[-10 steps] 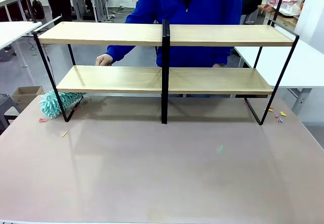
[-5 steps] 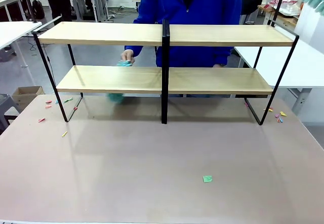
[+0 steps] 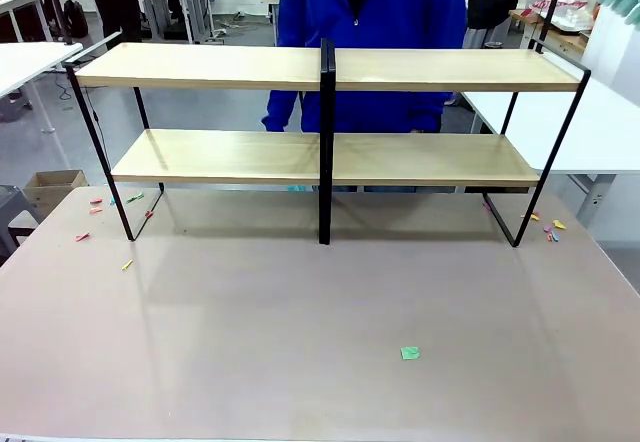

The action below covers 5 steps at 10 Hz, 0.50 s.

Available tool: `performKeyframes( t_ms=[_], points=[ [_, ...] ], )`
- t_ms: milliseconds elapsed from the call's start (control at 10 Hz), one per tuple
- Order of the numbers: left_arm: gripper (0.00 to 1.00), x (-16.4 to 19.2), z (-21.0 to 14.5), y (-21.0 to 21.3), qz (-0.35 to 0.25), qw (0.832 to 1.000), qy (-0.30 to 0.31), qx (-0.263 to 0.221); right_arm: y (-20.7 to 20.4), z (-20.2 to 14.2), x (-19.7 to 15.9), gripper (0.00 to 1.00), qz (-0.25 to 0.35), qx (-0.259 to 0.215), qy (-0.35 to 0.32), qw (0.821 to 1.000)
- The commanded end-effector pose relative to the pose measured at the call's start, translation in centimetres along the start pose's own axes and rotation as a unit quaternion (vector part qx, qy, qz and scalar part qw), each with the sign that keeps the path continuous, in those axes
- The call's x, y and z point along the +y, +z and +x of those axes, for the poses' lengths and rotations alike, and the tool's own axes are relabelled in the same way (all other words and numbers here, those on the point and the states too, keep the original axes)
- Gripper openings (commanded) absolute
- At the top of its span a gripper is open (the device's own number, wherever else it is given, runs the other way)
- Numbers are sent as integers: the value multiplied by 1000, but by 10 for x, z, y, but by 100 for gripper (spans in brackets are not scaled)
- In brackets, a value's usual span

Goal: Clean the shelves.
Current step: Clean another randomly selected level of the Shelf with the Duster, then place the Duster on the table.

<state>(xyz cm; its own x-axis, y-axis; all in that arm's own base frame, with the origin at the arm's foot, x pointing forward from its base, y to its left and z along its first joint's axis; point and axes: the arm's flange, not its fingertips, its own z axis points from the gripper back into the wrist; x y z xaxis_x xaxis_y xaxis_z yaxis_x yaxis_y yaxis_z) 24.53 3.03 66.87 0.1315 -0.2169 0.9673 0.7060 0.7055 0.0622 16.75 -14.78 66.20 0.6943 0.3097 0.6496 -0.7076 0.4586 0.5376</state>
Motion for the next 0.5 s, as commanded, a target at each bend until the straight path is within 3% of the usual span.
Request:
performKeyframes(
  t_ms=[0,400],
  points=[
    [100,-1,-1,-2,5,1000,2,3,3,0,2,12,-3,4,14,1000],
    [100,-1,-1,-2,5,1000,2,3,3,0,2,12,-3,4,14,1000]
  ],
)
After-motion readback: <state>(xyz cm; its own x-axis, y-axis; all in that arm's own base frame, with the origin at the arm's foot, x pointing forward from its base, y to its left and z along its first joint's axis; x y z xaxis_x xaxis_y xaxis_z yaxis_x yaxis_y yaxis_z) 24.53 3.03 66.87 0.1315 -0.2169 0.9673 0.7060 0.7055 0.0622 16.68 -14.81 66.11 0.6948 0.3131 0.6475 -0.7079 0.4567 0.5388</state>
